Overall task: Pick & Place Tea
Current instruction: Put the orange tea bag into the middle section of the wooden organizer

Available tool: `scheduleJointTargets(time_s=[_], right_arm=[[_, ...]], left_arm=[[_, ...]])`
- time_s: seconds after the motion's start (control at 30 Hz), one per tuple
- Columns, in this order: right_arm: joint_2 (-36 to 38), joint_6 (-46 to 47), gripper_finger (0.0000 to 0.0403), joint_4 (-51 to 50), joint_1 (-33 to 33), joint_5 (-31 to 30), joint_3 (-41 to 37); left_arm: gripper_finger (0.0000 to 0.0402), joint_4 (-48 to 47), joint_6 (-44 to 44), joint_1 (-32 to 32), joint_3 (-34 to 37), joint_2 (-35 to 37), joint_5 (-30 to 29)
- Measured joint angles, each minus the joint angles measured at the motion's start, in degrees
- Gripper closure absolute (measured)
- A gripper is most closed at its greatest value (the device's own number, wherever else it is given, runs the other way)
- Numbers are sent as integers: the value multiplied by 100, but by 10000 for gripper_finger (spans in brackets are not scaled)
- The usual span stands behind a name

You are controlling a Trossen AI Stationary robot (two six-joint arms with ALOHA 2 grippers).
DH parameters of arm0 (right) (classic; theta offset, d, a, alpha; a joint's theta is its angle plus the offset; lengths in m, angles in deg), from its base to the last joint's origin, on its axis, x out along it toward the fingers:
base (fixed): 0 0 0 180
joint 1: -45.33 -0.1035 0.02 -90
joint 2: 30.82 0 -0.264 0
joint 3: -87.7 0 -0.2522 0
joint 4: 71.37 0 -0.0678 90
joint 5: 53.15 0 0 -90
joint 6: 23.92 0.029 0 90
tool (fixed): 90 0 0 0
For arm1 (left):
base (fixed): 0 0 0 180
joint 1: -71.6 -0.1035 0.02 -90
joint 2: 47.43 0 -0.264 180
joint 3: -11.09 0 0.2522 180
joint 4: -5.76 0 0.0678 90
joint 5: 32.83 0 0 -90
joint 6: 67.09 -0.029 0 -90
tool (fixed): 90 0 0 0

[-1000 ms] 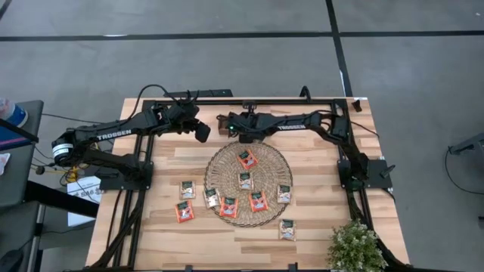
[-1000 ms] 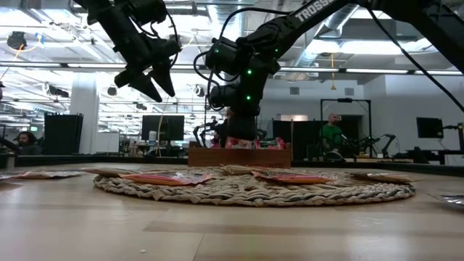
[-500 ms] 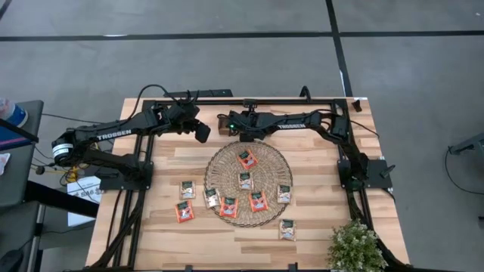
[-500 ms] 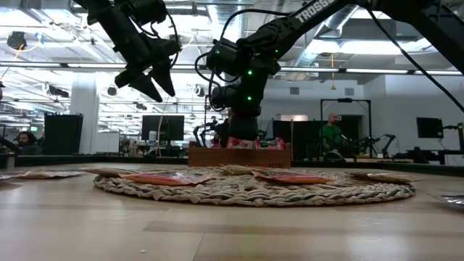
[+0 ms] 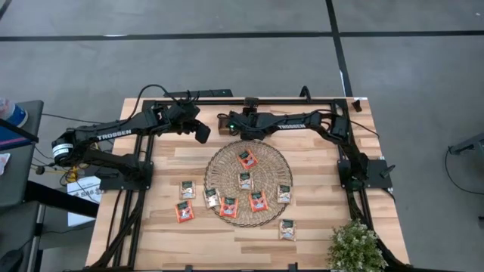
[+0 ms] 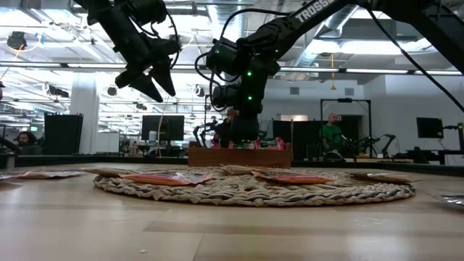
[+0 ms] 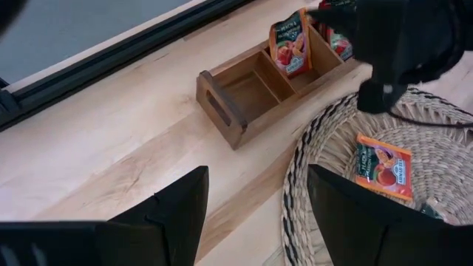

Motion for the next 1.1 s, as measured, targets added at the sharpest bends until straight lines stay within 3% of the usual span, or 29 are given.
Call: scheduleJointTargets(time_s=[0.13, 0.33, 0.43, 0.63, 0.7, 0.77, 1.1], right_arm=[[133, 2, 315, -237, -67, -672, 0], [729, 467, 316, -1308, -345, -583, -9], [1188, 1131, 316, -1985, -480, 419, 0], [1835, 2161, 316, -2262, -550, 3879, 4], [1860, 2158, 316, -2291, -549, 4619, -1], [1747, 2094, 316, -2213, -605, 4939, 0], [726, 931, 316, -2021, -675, 4946, -39]], left_arm=[[179, -2, 2, -1, 0, 0, 0], [179, -112, 33, 0, 0, 0, 4], [179, -299, 143, 10, 0, 0, 26], [179, -516, 441, 130, 0, 0, 26], [179, -515, 473, 208, 0, 0, 35], [179, -514, 477, 276, 0, 0, 36], [179, -511, 545, 459, 0, -2, -2]])
